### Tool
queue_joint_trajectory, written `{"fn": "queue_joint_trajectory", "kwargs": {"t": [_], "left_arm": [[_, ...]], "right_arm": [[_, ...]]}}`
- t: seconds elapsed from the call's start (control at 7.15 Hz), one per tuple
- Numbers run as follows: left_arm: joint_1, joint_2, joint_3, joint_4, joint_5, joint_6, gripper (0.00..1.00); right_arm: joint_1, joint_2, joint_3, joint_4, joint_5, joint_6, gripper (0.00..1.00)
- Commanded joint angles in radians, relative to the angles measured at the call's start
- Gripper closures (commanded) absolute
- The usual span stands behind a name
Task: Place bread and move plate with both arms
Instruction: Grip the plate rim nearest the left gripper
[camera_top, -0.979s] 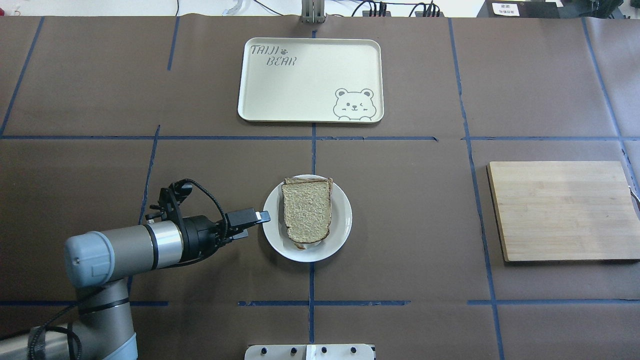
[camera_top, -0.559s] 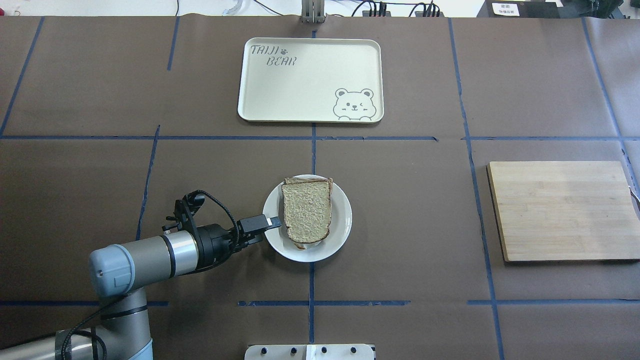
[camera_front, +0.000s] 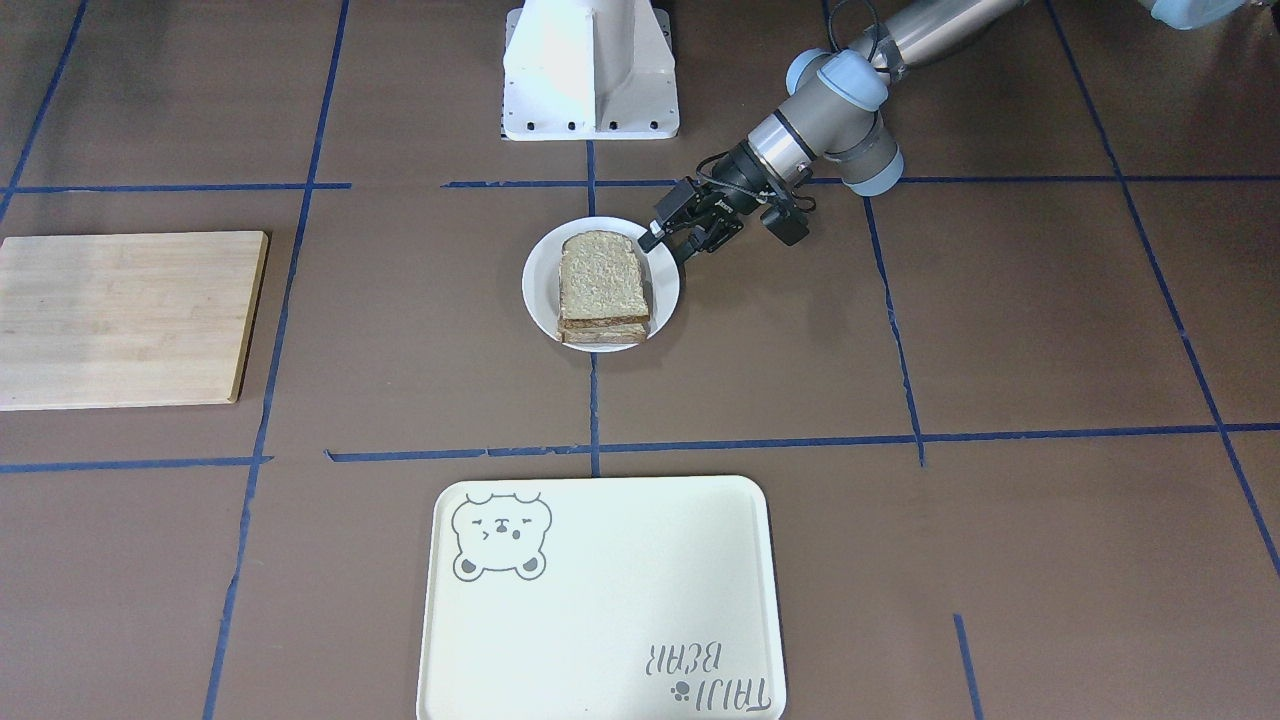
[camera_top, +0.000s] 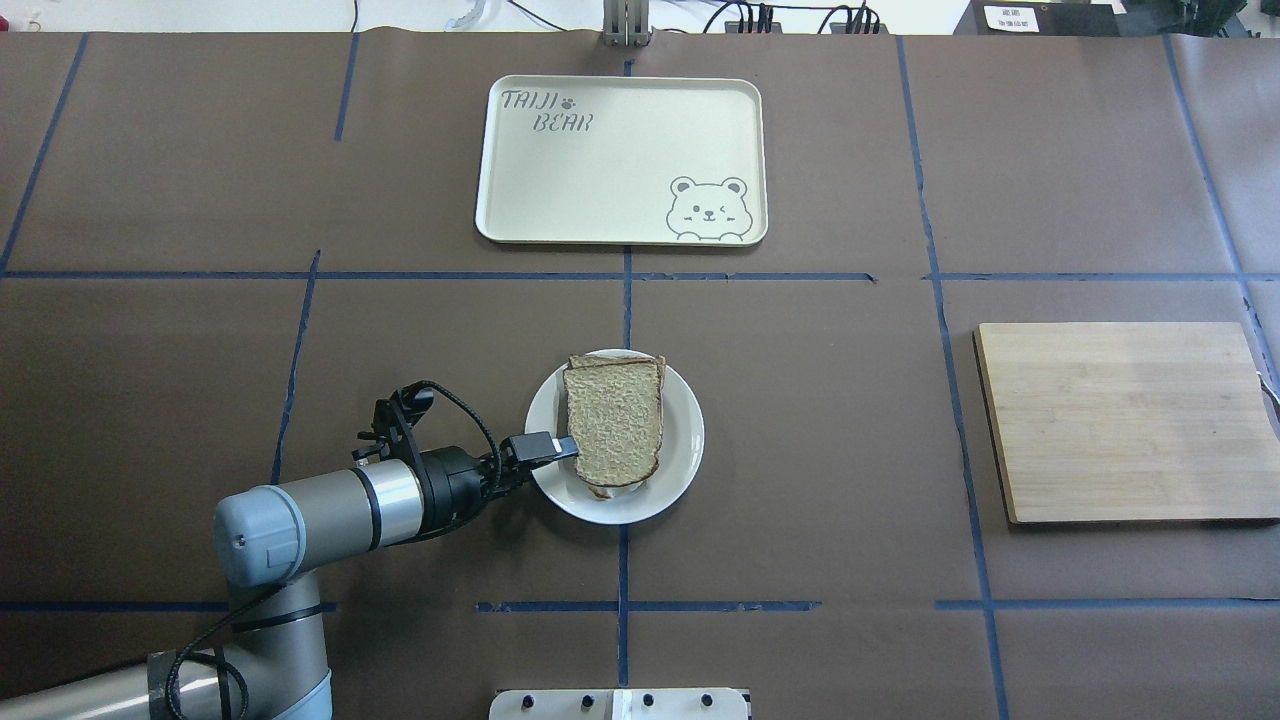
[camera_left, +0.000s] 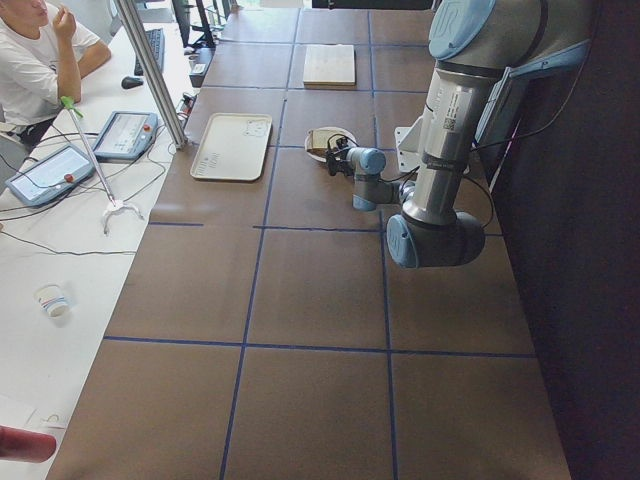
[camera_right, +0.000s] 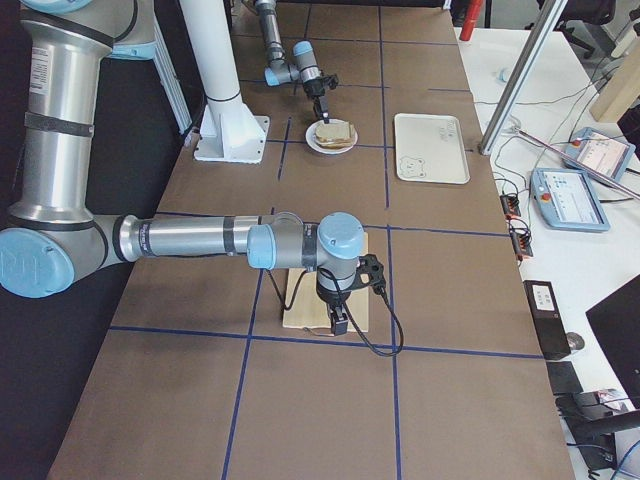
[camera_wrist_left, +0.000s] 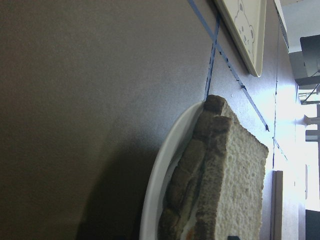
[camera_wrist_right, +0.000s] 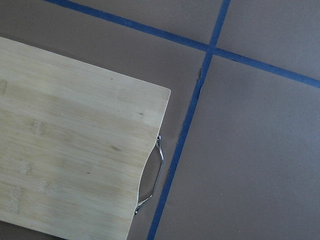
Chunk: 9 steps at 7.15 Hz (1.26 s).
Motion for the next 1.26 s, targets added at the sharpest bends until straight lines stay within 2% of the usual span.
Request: {"fn": "queue_joint_trajectory", "kwargs": {"t": [0.0, 0.14, 0.56, 0.7, 0.84, 0.98, 1.12], "left_arm": [[0.0, -0.006, 0.012, 0.0, 0.0, 0.0, 0.82], [0.0, -0.006, 0.015, -0.002, 0.0, -0.002, 0.87], [-0.001, 0.0, 0.014, -0.043, 0.0, 0.0, 0.87], [-0.001, -0.003, 0.011, -0.046, 0.0, 0.0, 0.96], [-0.008, -0.003, 0.008, -0.072, 0.0, -0.002, 1.0], [-0.021, -0.001, 0.009, -0.133, 0.002, -0.006, 1.0], [-0.056, -0.001, 0.009, -0.143, 0.009, -0.053, 1.0]], "right_arm": [[0.0, -0.001, -0.002, 0.0, 0.0, 0.001, 0.0], [0.0, -0.001, -0.002, 0.0, 0.0, 0.001, 0.0], [0.0, 0.0, 0.0, 0.0, 0.0, 0.001, 0.0], [0.0, 0.0, 0.001, 0.0, 0.0, 0.002, 0.0], [0.0, 0.0, 0.003, 0.0, 0.001, 0.008, 0.0], [0.0, 0.002, 0.003, 0.0, 0.001, 0.007, 0.0], [0.0, 0.002, 0.003, 0.0, 0.001, 0.008, 0.0]]}}
